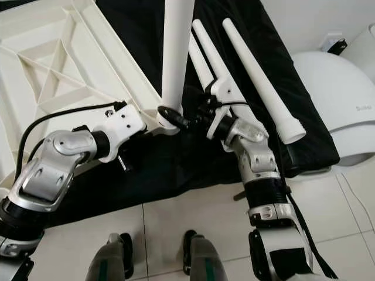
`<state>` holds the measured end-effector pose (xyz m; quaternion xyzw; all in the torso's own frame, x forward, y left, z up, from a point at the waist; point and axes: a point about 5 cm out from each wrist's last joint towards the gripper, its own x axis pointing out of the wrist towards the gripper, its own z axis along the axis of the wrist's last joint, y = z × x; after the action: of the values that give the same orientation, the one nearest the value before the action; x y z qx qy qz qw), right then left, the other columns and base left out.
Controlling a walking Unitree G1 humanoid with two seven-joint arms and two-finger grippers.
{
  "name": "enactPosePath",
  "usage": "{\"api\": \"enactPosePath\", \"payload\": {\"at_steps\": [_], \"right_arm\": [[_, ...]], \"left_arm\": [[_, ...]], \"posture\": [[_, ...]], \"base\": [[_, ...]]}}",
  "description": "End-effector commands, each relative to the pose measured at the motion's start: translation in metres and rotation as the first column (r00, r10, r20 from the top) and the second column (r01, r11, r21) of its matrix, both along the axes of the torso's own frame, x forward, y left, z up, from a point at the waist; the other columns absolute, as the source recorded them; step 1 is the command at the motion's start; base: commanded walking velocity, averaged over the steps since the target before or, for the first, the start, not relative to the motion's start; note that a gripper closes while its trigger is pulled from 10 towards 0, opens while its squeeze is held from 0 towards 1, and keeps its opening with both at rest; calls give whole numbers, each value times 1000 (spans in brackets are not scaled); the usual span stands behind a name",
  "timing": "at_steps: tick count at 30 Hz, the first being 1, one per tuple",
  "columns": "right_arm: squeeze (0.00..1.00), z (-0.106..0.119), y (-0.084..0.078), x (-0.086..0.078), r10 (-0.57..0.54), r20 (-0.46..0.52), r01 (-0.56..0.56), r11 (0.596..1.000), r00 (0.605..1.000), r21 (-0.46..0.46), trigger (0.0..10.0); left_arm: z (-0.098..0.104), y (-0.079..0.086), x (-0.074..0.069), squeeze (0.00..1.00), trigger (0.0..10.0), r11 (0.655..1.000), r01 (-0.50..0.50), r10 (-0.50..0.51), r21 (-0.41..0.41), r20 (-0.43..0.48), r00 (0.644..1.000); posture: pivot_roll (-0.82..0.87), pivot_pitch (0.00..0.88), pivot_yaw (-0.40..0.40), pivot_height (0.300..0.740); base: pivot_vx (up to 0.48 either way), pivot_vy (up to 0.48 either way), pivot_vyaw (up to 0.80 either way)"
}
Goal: Building children table
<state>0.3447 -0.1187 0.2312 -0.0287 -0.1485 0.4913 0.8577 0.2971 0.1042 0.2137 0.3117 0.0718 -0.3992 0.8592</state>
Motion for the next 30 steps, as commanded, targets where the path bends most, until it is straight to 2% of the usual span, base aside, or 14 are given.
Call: {"api": "enactPosePath", "payload": {"at_steps": [1,10,15,16,17,18,19,24,25,30], "right_arm": [[0,0,-2,0,27,3,-27,1000,1000,4,10000],[0,6,4,9,146,10,-146,989,989,-27,10000],[0,5,7,12,175,12,-175,984,984,-43,10000],[0,3,9,13,184,10,-183,982,983,-49,9255],[0,3,9,13,184,10,-183,982,983,-49,9255],[0,1,10,13,194,9,-193,980,981,-53,7765],[0,-1,11,14,205,5,-205,977,979,-57,4706],[0,-2,13,16,211,8,-210,976,977,-63,4510],[0,-2,13,16,213,8,-212,975,977,-70,706],[0,-1,13,18,216,15,-215,974,976,-79,0]], "left_arm": [[-16,18,8,0,10000,981,-186,185,51,15,983],[-16,19,7,0,10000,981,-189,188,52,11,982],[-16,18,7,0,10000,981,-187,186,52,10,982],[-16,18,7,0,10000,981,-186,186,52,9,982],[-16,18,7,0,10000,981,-186,186,52,9,982],[-16,18,6,0,10000,981,-186,186,52,8,983],[-16,19,6,0,10000,981,-185,185,52,7,983],[-16,18,6,0,10000,982,-184,184,52,4,983],[-16,19,5,0,10000,981,-184,184,52,4,983],[-16,19,5,0,10000,981,-185,185,54,3,983]], "posture": [[66,242,-18,740],[67,247,-17,740],[70,251,-16,740],[71,253,-15,740],[71,253,-15,740],[72,254,-14,740],[72,255,-13,740],[75,259,-12,740],[76,261,-12,740],[75,265,-14,740]], "base": [[0,0,0],[0,0,0],[0,0,0],[0,0,0],[0,0,0],[0,0,0],[0,0,0],[0,0,0],[0,0,0],[0,0,0]]}}
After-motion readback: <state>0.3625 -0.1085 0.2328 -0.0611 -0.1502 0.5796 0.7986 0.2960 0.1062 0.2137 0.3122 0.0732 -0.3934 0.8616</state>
